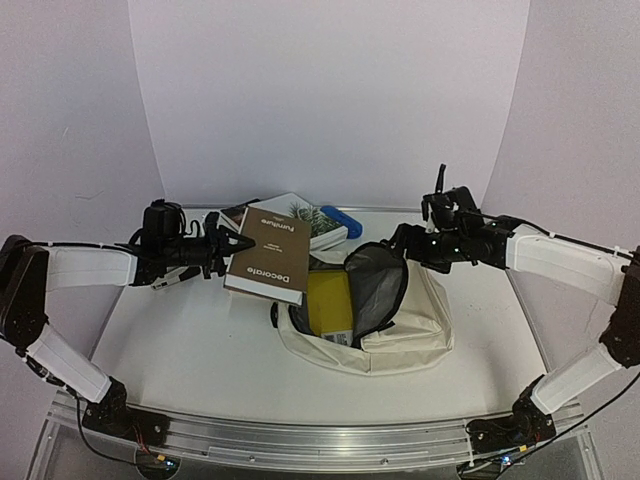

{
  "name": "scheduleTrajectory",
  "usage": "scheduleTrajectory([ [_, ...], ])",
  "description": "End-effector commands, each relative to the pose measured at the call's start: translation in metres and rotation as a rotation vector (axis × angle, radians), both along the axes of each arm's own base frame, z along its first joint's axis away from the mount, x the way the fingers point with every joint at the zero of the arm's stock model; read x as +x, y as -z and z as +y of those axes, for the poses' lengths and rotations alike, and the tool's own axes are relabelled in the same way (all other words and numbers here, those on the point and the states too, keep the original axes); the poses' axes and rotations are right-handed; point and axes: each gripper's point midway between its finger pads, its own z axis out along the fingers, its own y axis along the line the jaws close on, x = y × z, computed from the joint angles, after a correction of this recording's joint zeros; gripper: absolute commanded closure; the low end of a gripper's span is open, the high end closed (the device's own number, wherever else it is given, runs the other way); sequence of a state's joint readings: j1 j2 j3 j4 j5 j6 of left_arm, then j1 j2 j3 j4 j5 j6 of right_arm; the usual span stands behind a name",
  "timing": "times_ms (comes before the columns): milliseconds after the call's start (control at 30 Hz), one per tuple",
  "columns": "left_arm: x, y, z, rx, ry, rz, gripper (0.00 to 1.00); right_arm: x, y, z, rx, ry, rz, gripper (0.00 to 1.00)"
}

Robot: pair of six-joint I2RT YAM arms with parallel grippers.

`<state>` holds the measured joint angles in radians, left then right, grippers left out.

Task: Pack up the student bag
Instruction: Place the book in the student bag.

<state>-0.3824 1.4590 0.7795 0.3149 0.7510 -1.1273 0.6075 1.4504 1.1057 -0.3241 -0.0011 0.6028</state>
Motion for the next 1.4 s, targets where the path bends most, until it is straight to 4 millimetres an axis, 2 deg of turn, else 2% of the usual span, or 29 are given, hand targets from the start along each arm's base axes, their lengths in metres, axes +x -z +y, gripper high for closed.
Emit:
scheduleTrajectory([
  [0,-0.002,-0.024,-0.020,-0.050,0.053,-0.061,0.78,-0.005,0.005,0.010,0.016,-0.050,0.029,0.19],
  [133,-0.009,-0.017,-0.031,-0.048,0.057,-0.043,0.77,-0.003,0.014,0.016,0.007,-0.077,0.050,0.34],
  [333,-0.016,-0.008,-0.042,-0.052,0.068,-0.017,0.77,-0.001,0.025,0.019,-0.011,-0.086,0.071,0.38],
  [400,-0.019,-0.004,-0.047,-0.050,0.080,-0.005,0.77,0.000,0.022,0.021,-0.002,-0.098,0.068,0.52],
  [500,-0.022,0.005,-0.056,-0.042,0.108,0.033,0.77,0.002,0.006,0.027,0.031,-0.110,0.041,0.84],
  [600,-0.024,0.016,-0.066,-0.038,0.138,0.069,0.78,0.004,-0.024,0.029,0.077,-0.111,-0.015,1.00],
  [767,-0.031,0.019,-0.086,-0.032,0.208,0.087,0.78,0.003,-0.061,0.034,0.165,-0.117,-0.076,1.00],
  [900,-0.035,0.034,-0.101,0.001,0.239,0.124,0.79,0.001,-0.082,0.043,0.243,-0.141,-0.111,1.00],
  [1067,-0.033,0.050,-0.110,0.019,0.238,0.166,0.81,-0.005,-0.107,0.051,0.316,-0.190,-0.158,1.00],
  [1167,-0.027,0.061,-0.113,0.037,0.212,0.179,0.80,-0.009,-0.118,0.055,0.349,-0.225,-0.183,1.00],
  [1367,-0.012,0.068,-0.134,0.022,0.205,0.183,0.80,-0.013,-0.124,0.061,0.376,-0.254,-0.197,1.00],
])
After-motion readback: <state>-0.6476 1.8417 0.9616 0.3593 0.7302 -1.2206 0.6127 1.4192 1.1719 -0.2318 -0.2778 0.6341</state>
